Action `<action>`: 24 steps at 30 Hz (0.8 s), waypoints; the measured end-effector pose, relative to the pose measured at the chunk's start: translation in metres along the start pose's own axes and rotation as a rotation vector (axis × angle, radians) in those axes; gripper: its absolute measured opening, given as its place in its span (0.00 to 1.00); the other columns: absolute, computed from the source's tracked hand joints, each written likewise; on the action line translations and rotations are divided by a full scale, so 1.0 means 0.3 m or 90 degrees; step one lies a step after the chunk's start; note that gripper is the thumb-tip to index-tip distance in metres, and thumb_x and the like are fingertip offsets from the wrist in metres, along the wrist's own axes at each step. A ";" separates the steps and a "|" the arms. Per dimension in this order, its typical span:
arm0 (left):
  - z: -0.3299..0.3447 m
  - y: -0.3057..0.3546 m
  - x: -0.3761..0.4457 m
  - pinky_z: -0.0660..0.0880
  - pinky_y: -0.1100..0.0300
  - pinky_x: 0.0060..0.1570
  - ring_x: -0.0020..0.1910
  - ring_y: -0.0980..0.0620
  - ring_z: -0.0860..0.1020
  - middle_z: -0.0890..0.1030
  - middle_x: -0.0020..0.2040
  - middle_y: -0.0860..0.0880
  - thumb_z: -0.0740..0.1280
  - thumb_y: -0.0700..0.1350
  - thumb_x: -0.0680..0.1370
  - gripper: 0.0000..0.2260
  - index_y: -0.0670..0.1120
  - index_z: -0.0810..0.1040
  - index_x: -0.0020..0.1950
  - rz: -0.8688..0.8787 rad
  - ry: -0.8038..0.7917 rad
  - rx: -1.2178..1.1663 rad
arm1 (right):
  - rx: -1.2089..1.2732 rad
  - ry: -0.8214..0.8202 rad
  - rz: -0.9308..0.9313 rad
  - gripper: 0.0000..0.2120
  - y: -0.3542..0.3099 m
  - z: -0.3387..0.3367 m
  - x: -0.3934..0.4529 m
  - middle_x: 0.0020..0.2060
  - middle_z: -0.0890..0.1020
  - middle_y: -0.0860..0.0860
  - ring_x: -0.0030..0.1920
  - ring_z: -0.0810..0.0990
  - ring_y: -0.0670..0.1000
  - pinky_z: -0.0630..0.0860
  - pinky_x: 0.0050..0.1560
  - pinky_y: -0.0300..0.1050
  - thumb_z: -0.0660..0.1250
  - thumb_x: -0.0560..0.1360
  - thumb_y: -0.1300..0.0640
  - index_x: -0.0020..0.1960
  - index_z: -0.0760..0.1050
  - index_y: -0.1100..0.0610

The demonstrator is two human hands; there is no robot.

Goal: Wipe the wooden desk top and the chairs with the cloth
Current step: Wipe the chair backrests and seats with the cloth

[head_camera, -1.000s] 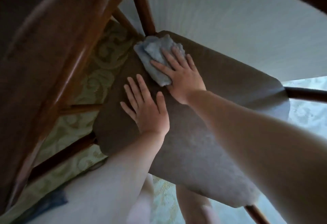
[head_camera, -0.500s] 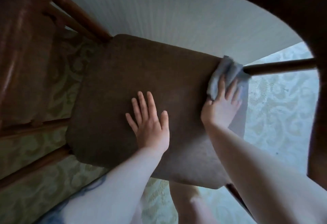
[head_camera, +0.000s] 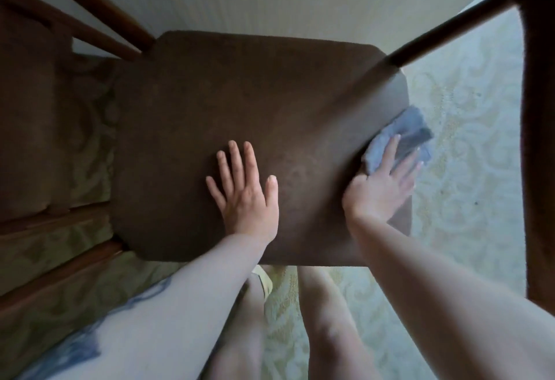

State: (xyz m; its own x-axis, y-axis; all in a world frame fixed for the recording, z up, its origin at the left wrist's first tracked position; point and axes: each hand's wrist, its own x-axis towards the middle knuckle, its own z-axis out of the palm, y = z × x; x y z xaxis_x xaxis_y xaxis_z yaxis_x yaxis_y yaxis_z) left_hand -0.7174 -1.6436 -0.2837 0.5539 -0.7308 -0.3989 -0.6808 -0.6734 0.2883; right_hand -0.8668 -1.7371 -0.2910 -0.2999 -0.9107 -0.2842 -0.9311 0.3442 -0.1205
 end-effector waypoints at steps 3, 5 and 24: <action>0.006 -0.066 -0.027 0.37 0.44 0.72 0.77 0.51 0.40 0.42 0.79 0.51 0.40 0.57 0.75 0.32 0.51 0.44 0.79 0.003 0.012 0.010 | -0.045 -0.070 -0.417 0.33 -0.031 0.100 -0.289 0.78 0.49 0.55 0.77 0.44 0.60 0.46 0.75 0.61 0.58 0.72 0.52 0.77 0.56 0.46; -0.002 -0.137 -0.039 0.38 0.44 0.73 0.78 0.51 0.42 0.45 0.80 0.50 0.40 0.54 0.75 0.32 0.49 0.46 0.79 -0.038 0.037 0.010 | -0.087 -0.137 -0.723 0.29 -0.115 0.131 -0.328 0.78 0.51 0.53 0.78 0.45 0.58 0.47 0.75 0.60 0.53 0.76 0.47 0.77 0.57 0.45; 0.069 -0.208 -0.170 0.39 0.44 0.73 0.78 0.51 0.42 0.45 0.80 0.50 0.48 0.55 0.77 0.31 0.50 0.45 0.79 0.080 0.041 0.030 | -0.073 -0.010 -0.126 0.44 0.258 0.090 -0.416 0.78 0.44 0.59 0.77 0.41 0.61 0.45 0.75 0.59 0.61 0.67 0.57 0.79 0.46 0.50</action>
State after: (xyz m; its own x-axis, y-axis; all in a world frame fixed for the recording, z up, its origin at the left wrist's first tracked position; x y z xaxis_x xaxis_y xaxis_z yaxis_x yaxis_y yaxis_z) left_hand -0.7131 -1.5621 -0.2993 0.4918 -0.8157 -0.3046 -0.7674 -0.5713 0.2908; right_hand -0.8959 -1.5906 -0.2907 -0.1060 -0.9540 -0.2803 -0.9893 0.1296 -0.0668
